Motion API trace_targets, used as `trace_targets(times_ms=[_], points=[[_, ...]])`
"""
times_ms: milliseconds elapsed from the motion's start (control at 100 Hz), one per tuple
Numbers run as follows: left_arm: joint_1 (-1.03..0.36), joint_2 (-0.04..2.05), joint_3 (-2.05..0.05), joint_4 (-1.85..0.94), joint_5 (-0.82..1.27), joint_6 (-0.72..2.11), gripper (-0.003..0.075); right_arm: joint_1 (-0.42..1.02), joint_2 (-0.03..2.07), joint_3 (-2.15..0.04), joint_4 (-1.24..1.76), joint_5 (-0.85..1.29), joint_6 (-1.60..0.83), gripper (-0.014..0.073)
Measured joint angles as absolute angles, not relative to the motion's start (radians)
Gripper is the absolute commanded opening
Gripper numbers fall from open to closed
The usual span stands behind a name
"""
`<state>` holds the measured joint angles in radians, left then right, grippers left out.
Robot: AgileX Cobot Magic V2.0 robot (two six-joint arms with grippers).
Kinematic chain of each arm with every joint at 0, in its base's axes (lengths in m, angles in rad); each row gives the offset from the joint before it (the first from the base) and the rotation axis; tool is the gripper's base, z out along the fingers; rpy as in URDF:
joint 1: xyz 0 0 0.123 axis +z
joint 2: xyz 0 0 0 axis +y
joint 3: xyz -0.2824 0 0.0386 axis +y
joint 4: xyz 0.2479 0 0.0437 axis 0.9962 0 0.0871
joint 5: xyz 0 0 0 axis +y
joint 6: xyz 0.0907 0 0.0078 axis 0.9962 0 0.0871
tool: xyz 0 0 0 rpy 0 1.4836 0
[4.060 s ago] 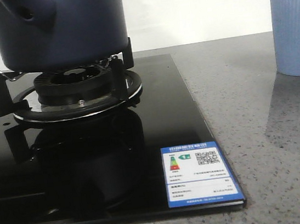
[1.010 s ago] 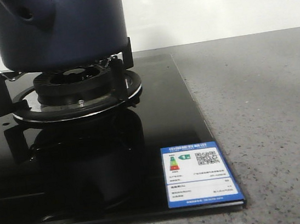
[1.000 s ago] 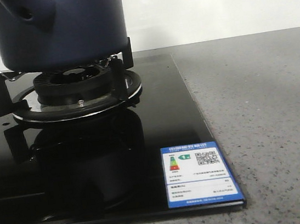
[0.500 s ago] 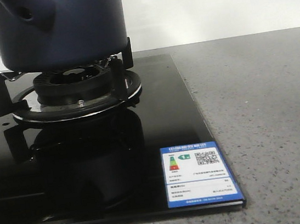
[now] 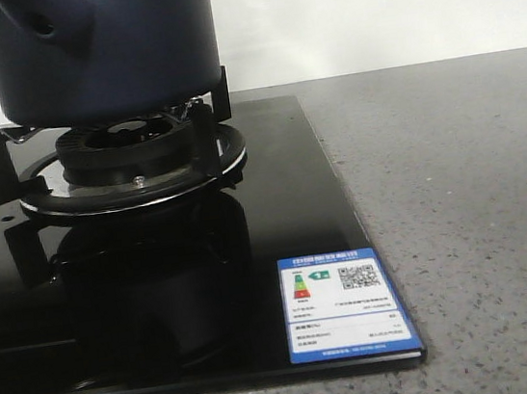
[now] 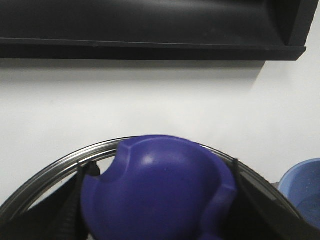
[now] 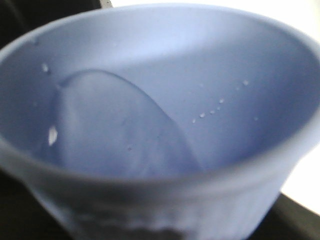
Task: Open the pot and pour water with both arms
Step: 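Carry the blue cup with the right gripper over the open pot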
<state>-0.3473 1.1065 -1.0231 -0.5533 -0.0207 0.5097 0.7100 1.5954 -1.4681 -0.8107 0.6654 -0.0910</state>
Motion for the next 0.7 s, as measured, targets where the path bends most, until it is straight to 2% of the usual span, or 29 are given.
trace_targets(times_ms=[700], points=[[-0.347,1.107,-1.023,-0.553,-0.021,0.51,0.0357,0.73,1.638,-1.471,-1.263,0.605,-0.222,0.0335]])
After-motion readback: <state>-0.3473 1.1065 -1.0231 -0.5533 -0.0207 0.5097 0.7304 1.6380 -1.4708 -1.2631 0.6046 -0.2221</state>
